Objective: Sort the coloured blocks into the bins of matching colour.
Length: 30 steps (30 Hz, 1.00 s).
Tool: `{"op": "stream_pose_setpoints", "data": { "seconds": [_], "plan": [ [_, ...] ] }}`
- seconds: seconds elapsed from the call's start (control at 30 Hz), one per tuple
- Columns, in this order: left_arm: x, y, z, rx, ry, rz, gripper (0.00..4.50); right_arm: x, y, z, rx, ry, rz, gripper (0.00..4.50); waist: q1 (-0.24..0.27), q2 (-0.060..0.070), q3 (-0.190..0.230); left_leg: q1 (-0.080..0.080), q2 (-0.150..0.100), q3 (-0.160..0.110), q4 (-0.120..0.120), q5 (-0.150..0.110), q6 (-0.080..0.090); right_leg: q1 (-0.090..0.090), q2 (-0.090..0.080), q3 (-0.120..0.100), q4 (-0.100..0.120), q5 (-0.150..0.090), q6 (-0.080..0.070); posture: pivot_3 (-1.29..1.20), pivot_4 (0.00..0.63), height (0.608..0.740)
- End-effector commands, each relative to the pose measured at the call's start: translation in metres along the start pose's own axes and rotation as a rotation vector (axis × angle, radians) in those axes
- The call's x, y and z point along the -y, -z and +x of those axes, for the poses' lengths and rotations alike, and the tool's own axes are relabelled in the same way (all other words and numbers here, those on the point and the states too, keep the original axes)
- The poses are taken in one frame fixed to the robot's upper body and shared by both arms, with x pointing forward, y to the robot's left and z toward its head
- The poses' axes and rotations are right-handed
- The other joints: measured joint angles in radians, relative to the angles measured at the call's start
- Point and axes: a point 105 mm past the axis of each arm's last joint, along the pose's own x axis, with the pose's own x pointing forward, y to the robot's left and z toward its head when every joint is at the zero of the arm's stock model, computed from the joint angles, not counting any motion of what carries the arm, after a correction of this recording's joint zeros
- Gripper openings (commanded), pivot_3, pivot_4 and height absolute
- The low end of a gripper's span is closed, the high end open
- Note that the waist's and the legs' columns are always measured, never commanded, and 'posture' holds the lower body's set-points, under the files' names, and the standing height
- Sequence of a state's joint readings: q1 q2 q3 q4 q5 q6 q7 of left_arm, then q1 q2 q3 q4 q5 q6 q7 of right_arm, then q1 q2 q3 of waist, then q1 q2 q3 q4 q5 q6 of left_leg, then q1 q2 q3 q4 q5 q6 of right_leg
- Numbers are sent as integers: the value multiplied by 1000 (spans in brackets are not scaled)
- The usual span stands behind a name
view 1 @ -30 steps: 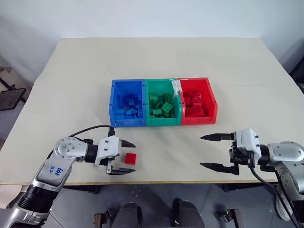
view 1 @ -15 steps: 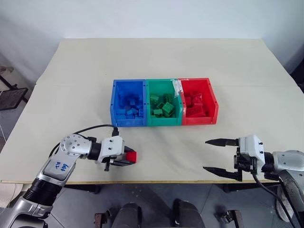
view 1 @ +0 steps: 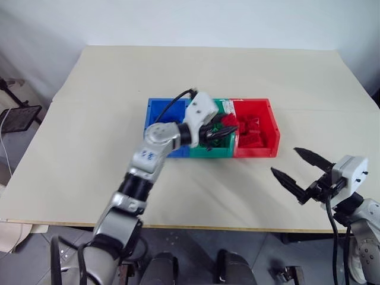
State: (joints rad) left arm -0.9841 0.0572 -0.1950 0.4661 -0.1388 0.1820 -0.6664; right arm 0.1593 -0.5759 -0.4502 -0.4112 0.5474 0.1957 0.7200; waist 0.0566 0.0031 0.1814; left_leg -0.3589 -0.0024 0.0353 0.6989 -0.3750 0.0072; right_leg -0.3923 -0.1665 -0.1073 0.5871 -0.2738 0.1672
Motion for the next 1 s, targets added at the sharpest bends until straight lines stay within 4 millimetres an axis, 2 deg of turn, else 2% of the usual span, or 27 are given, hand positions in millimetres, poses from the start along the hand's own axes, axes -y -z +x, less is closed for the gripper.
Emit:
{"op": "stream_pose_setpoints", "data": {
  "seconds": [0.03, 0.1, 0.23, 0.3, 0.47, 0.5, 0.67, 0.8, 0.9, 1.0],
  "plan": [
    [1, -6, 30, -9, -8, 127, 1484, 4, -12, -11, 17, 80, -65, 4500, -1, 0, 0, 0, 0, 0, -1, 0, 0, 0, 0, 0, 0, 0, 0, 0, 150, 740],
    [0, 0, 42, -51, -17, 162, 1484, 1, -12, -15, 20, 93, -60, 4500, -3, 0, 0, 0, 0, 1, -1, 0, 1, 0, 0, 0, -2, 0, 0, 0, 150, 740],
    [2, 6, 50, -64, -8, 141, 1484, -7, -12, -21, 24, 106, -55, 4500, -7, 0, 0, 0, 0, 3, -2, -1, 2, -1, 0, 0, -3, 0, 0, 0, 150, 740],
    [12, 3, 51, -47, 71, 187, 2209, -13, -11, -23, 24, 103, -42, 4500, -6, 0, 0, 0, 0, 3, -2, -1, 3, -1, 0, 0, -3, 0, 0, 0, 150, 740],
    [6, -1, 30, 22, 101, 233, 3752, -28, -10, -19, 13, 17, -27, 4500, -7, 0, 0, -1, 0, 3, 0, -1, 3, -1, 0, 0, -3, 0, 0, 0, 150, 740],
    [7, -2, 22, 45, 121, 234, 4067, -30, -10, -18, 13, 1, -27, 4500, -7, 0, 0, -1, 0, 3, 0, -1, 3, -1, 0, 0, -3, 0, 0, 0, 150, 740],
    [10, -2, -39, 101, 173, 275, 4067, -33, -9, -3, 0, -141, -61, 4500, -26, 1, 0, 1, 1, 3, 0, -1, 3, -1, 0, 0, -1, 0, 0, 0, 150, 740],
    [15, 15, -115, 46, 179, 234, 4067, -35, -4, 8, -51, -323, -109, 4500, -44, 2, -1, 2, 2, 2, 0, -1, 2, -1, 0, 0, 1, 0, 0, 0, 150, 740],
    [17, 23, -151, -5, 123, 190, 4067, -31, 1, 17, -82, -423, -148, 4500, -40, 1, 0, 3, 2, 1, 0, -1, 2, -1, 0, 0, 2, 0, 0, 0, 150, 740],
    [19, 33, -178, -72, 83, 181, 4067, -27, 4, 27, -90, -493, -172, 4500, -27, 1, 0, 2, 2, 0, 2, -1, 2, 1, 0, 0, 1, 0, 0, 0, 150, 740]
  ]
}}
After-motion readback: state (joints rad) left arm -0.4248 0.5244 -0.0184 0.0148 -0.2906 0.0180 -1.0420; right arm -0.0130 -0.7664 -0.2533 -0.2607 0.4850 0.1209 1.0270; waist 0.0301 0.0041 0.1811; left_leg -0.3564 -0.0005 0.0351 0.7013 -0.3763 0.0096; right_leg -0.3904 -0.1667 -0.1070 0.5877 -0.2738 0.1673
